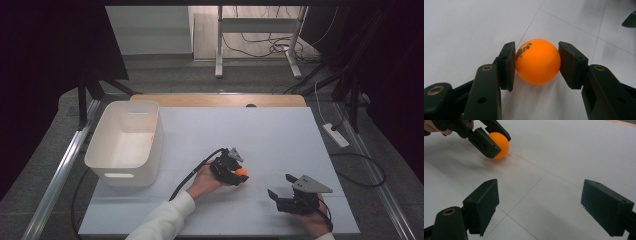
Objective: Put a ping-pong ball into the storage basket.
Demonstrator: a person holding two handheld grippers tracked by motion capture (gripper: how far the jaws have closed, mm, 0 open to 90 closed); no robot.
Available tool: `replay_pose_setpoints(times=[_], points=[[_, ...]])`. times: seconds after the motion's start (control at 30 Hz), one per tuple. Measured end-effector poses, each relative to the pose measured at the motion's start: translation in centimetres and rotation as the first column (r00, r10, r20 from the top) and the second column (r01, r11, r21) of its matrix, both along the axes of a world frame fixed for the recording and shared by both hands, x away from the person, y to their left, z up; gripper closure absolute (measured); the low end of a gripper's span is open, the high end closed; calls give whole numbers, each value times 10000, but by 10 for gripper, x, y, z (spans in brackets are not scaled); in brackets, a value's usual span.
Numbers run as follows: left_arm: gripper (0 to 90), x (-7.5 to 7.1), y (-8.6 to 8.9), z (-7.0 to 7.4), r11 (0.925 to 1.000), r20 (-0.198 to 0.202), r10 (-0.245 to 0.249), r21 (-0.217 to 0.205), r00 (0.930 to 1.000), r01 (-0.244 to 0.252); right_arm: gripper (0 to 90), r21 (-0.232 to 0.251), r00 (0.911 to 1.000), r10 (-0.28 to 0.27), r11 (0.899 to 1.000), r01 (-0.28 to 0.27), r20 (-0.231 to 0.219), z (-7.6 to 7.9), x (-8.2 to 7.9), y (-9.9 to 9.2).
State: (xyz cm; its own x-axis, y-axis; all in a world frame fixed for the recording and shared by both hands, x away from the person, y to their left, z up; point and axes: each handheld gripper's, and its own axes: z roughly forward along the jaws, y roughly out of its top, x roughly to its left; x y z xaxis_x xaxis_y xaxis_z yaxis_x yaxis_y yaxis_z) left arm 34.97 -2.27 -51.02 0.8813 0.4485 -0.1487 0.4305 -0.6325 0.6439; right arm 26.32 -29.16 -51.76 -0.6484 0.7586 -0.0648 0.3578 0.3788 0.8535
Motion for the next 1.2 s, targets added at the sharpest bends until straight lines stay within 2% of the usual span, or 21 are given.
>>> replay_pose_setpoints(times=[0.1, 0.2, 0.33, 0.57, 0.67, 1.0, 1.2], points=[[505, -2, 1, 2, 9995, 13, 192, -240, 9998, -192, 146, 10, 10000, -10, 10000, 10, -9, 0, 0, 0], [505, -2, 5, 6, 9997, 135, 124, -196, 9998, -122, 146, -10, 10000, 18, 10000, -18, -11, 0, 0, 0], [505, -5, 8, 13, 9981, 176, 244, -578, 9995, -234, 146, -23, 10000, 1, 10000, -2, -9, 0, 0, 0], [505, -6, 15, 21, 9960, 316, 406, -805, 9987, -380, 146, -27, 10000, 0, 10000, 0, -18, 0, 0, 0], [505, -4, 18, 23, 9932, 259, 551, -1038, 9981, -522, 146, -33, 10000, -1, 10000, 1, -18, 0, 0, 0], [504, -6, 27, 33, 9868, 487, 835, -1432, 9953, -758, 146, -32, 10000, 3, 10000, -3, -14, 0, 0, 0], [505, -8, 37, 48, 9785, 685, 1130, -1810, 9912, -990, 146, -56, 10000, -2, 10000, 2, -10, 0, 0, 0]])
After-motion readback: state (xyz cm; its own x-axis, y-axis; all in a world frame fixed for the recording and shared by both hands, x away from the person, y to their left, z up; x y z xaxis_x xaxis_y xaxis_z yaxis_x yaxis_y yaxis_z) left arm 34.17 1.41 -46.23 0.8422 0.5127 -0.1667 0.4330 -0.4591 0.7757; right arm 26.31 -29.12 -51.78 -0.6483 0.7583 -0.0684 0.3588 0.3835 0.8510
